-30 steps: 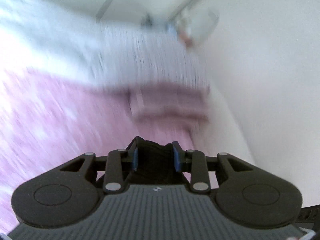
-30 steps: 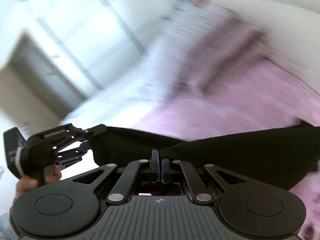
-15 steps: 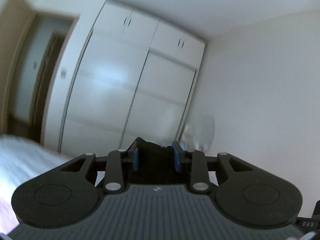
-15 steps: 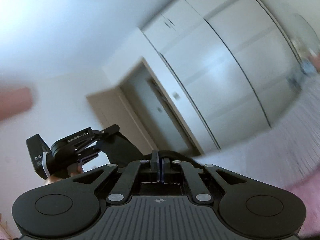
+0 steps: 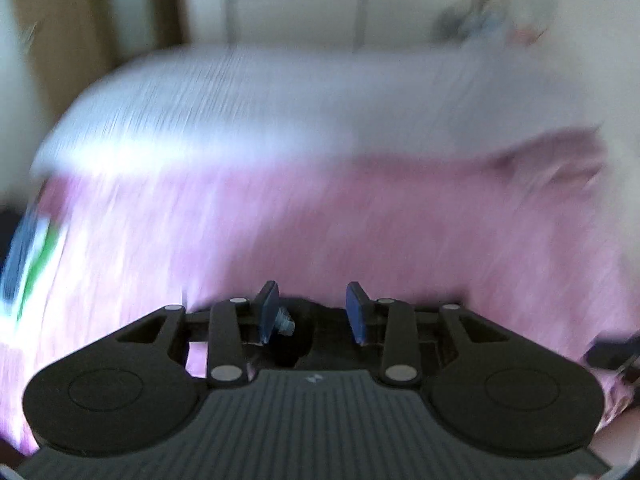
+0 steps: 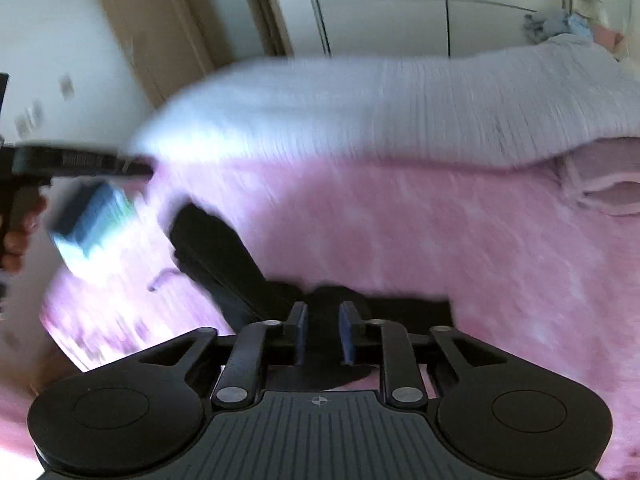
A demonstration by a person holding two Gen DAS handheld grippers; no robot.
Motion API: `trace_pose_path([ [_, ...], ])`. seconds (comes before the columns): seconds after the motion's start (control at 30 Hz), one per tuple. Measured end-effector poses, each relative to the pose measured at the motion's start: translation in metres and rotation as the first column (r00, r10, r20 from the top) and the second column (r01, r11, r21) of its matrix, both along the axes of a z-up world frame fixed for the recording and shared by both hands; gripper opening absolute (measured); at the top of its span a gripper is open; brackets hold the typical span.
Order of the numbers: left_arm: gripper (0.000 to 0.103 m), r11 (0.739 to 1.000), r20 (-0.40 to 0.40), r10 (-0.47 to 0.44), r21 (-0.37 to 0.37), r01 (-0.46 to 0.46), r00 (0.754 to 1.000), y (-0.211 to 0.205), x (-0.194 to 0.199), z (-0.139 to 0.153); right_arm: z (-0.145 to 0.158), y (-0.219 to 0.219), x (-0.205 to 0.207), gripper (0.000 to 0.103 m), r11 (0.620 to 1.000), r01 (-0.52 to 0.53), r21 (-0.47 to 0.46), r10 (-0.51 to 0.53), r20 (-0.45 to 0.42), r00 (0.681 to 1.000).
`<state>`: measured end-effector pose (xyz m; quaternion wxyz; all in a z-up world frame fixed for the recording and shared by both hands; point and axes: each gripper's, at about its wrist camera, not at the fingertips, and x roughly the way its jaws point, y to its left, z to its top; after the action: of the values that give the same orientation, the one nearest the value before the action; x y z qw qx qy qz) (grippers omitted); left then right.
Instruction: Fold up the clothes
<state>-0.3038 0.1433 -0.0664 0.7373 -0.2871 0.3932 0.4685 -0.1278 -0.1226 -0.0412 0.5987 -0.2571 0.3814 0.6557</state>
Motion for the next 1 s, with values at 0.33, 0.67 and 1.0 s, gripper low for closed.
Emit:
trace_pose_path([
  [0.33, 0.031, 0.92, 0.024, 0.341, -0.213, -0.328, 0.94, -0.189, -0.092, -0.082, -0.04, 0.054, 0.021, 0.045, 0.969, -0.246, 0.021, 0.24, 0.137, 0.961],
  [0.67, 0.033, 0.871, -0.017, 0.457, -0.191, -0.452, 0.889, -0.273, -0.083, -0.085, -0.11, 0.006, -0.011, 0.049, 0.863, -0.488, -0.131, 0.505, 0.243, 0.828],
  [1.0, 0.034, 0.866, -0.058, 0.486, -0.102, -0.489, 0.872, -0.294, -0.077, -0.069, -0.094, -0.003, -0.053, 0.05, 0.833, -0.54, -0.116, 0.551, 0.255, 0.795],
])
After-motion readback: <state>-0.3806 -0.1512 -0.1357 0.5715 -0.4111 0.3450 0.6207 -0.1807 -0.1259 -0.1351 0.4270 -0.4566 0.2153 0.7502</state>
